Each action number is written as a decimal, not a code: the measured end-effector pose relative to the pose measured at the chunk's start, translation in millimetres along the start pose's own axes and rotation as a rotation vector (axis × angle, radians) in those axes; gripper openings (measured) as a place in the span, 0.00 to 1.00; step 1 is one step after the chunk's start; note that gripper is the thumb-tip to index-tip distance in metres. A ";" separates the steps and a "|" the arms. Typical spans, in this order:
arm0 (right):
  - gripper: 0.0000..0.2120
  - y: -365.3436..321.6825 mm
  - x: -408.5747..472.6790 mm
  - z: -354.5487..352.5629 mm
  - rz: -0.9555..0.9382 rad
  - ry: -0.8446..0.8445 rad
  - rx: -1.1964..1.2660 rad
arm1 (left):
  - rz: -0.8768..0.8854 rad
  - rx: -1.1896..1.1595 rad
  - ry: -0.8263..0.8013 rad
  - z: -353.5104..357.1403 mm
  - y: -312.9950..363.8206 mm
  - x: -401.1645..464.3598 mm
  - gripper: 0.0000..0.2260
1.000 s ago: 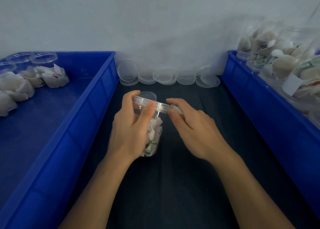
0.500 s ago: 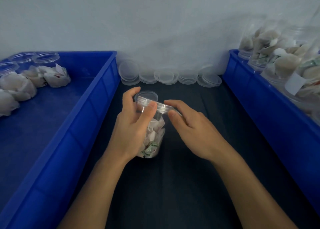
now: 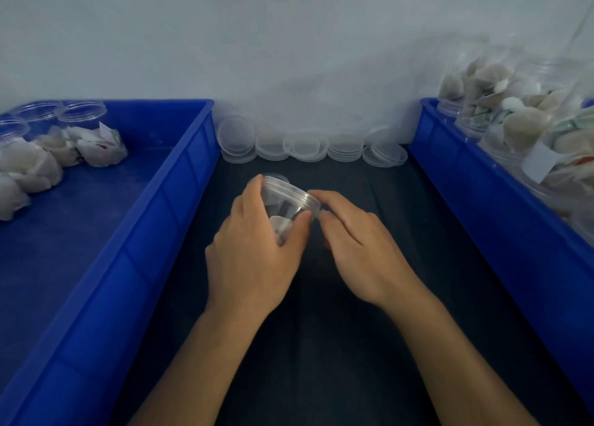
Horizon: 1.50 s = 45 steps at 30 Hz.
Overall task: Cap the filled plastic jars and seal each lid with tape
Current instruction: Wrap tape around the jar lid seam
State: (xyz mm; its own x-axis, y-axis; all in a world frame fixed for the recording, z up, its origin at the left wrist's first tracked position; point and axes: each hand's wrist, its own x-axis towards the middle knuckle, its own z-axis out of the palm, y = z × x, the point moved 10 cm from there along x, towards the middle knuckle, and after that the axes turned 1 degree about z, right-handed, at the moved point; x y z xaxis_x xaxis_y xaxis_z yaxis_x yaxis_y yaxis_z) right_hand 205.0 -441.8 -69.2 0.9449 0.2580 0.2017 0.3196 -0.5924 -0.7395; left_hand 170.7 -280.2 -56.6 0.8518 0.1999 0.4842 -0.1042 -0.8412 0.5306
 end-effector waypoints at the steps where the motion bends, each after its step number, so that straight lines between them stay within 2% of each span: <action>1: 0.17 0.9 0.4 -3.0 0.000 0.015 0.011 | -0.009 -0.031 -0.011 0.4 -4.3 1.9 0.36; 5: 0.18 2.8 3.8 -10.2 -0.012 0.058 -0.053 | -0.080 -0.237 -0.044 0.5 -25.1 6.2 0.35; 11: 0.18 -2.8 4.7 -10.3 -0.031 0.095 -0.190 | -0.148 -0.493 -0.058 2.6 -29.3 5.8 0.16; 18: 0.15 -6.6 3.9 -11.6 -0.050 0.141 -0.182 | -0.185 -0.674 -0.064 9.0 -30.9 4.2 0.19; 24: 0.20 -8.8 1.1 -16.5 -0.053 0.218 -0.148 | -0.181 -0.606 -0.068 8.2 -30.3 4.2 0.21; 29: 0.15 -15.2 -2.3 -18.5 -0.098 0.271 -0.160 | -0.112 -0.241 -0.033 -2.9 -18.4 4.3 0.26; 31: 0.15 -18.7 -4.0 -17.0 -0.107 0.280 -0.181 | -0.105 -0.179 0.009 -9.4 -16.6 3.6 0.27; 34: 0.16 -22.0 -5.2 -13.8 -0.113 0.262 -0.211 | -0.141 -0.218 -0.036 -3.9 -17.3 2.4 0.27; 39: 0.15 -15.2 -2.4 -2.7 -0.077 0.114 -0.137 | -0.204 -0.344 -0.072 2.7 -28.3 8.2 0.24; 45: 0.19 0.2 3.5 -16.1 -0.019 0.155 -0.174 | -0.242 -0.471 -0.041 0.7 -34.1 7.1 0.26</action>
State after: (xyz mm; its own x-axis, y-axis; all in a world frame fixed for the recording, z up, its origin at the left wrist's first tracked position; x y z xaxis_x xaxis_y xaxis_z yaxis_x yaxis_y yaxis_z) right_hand 209.5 -453.3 -58.3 0.9338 0.1584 0.3208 0.3326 -0.7149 -0.6151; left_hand 180.7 -250.4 -71.7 0.8985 0.3326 0.2866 -0.1136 -0.4546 0.8834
